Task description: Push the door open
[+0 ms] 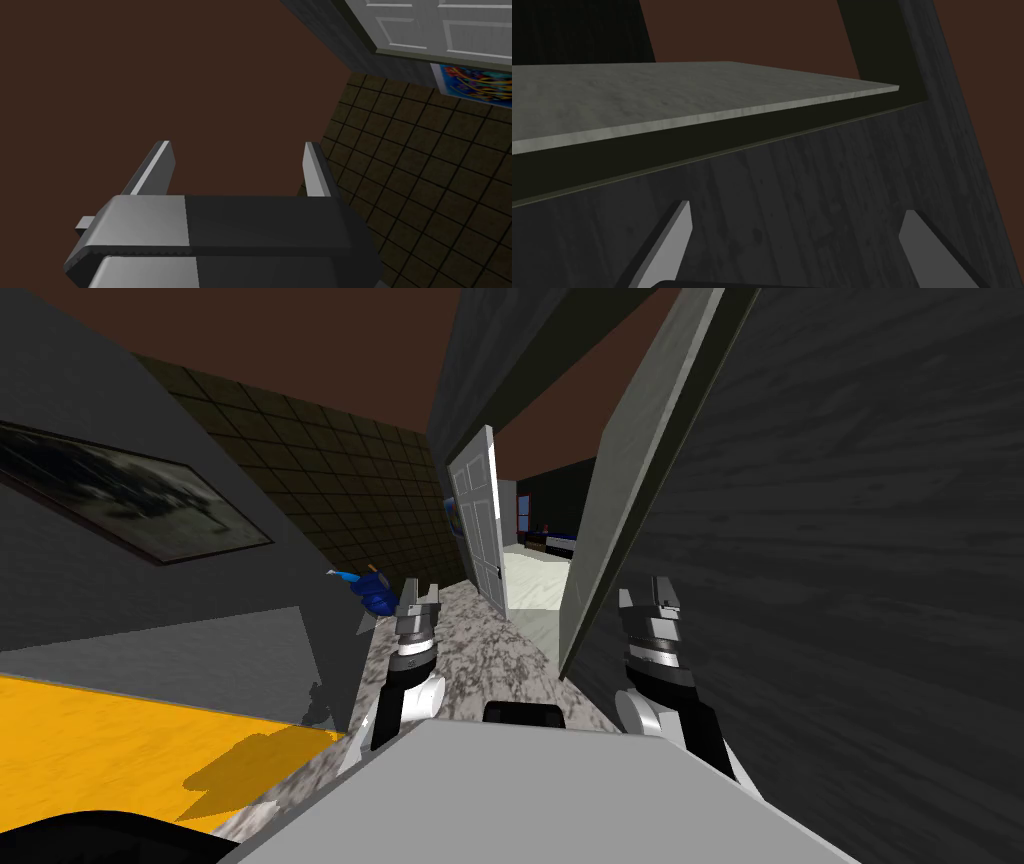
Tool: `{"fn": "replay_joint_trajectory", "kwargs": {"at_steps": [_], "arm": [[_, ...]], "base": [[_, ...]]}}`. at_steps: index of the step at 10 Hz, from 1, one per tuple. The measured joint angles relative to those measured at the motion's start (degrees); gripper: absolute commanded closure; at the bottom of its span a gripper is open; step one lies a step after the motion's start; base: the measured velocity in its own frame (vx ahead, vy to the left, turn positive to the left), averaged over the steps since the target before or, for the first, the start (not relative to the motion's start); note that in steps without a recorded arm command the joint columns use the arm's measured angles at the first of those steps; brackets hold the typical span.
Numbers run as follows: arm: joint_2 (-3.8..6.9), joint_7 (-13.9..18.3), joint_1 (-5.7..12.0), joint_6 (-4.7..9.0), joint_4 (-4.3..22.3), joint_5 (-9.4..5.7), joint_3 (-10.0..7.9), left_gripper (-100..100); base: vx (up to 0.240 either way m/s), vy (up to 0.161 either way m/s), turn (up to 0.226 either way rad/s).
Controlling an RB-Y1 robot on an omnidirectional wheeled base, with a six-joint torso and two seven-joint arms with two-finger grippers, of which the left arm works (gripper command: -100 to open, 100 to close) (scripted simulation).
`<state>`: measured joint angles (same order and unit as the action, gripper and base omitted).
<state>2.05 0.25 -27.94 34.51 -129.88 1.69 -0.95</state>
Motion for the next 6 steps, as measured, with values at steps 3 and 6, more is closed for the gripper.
{"fn": "replay_joint_trajectory", "kwargs": {"at_steps": [3,6], "arm": [[0.69,0.6,1.14,0.73,3.4,0.38,0.81,-100],[1.01,1.0,2.64,0.63,6.6,1.24,2.41,-100]], "base": [[0.134,0.091,-0.02],[0.138,0.074,-0.017]]}}
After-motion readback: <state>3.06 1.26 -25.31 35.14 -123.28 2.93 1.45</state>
